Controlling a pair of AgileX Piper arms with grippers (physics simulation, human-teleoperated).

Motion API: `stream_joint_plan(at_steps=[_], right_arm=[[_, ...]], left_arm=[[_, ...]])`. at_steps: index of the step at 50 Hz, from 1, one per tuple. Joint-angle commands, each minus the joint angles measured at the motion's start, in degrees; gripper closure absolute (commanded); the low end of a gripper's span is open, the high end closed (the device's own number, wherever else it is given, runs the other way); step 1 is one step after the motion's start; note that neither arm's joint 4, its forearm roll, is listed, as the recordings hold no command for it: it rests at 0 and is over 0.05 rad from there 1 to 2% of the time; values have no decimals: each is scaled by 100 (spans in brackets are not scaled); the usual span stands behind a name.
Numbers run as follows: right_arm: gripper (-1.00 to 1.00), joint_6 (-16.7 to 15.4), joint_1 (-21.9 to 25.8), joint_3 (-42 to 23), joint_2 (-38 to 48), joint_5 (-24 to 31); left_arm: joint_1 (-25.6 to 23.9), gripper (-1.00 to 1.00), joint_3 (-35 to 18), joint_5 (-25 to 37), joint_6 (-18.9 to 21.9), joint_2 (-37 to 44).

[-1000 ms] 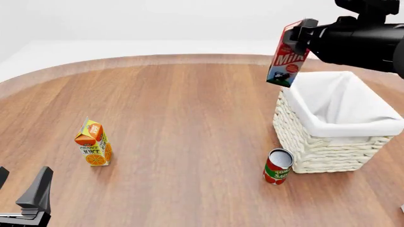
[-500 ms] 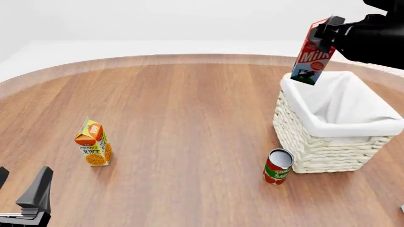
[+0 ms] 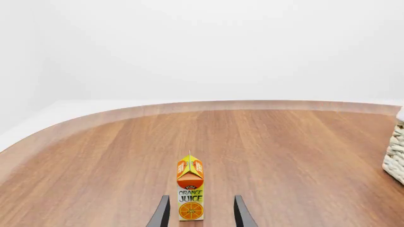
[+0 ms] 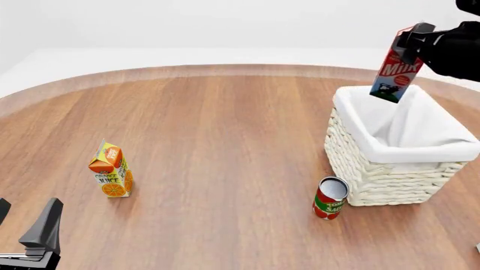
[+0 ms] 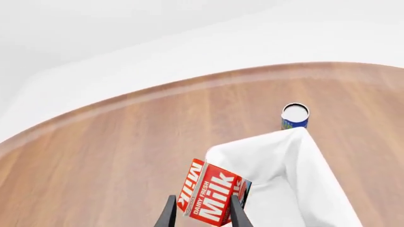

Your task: Pick the milk and place it in the basket.

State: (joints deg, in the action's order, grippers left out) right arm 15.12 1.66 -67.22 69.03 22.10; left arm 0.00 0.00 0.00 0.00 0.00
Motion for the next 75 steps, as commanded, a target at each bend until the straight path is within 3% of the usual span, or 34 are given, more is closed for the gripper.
stream_joint_plan(at_steps=[1, 47, 75], right_arm=[[100, 82, -282, 47, -53, -174], [100, 182, -831, 709, 461, -986], [100, 186, -906, 1103, 599, -1319]], left_arm=[[0, -100, 0, 0, 0, 0], [0, -100, 0, 0, 0, 0], [0, -100, 0, 0, 0, 0]])
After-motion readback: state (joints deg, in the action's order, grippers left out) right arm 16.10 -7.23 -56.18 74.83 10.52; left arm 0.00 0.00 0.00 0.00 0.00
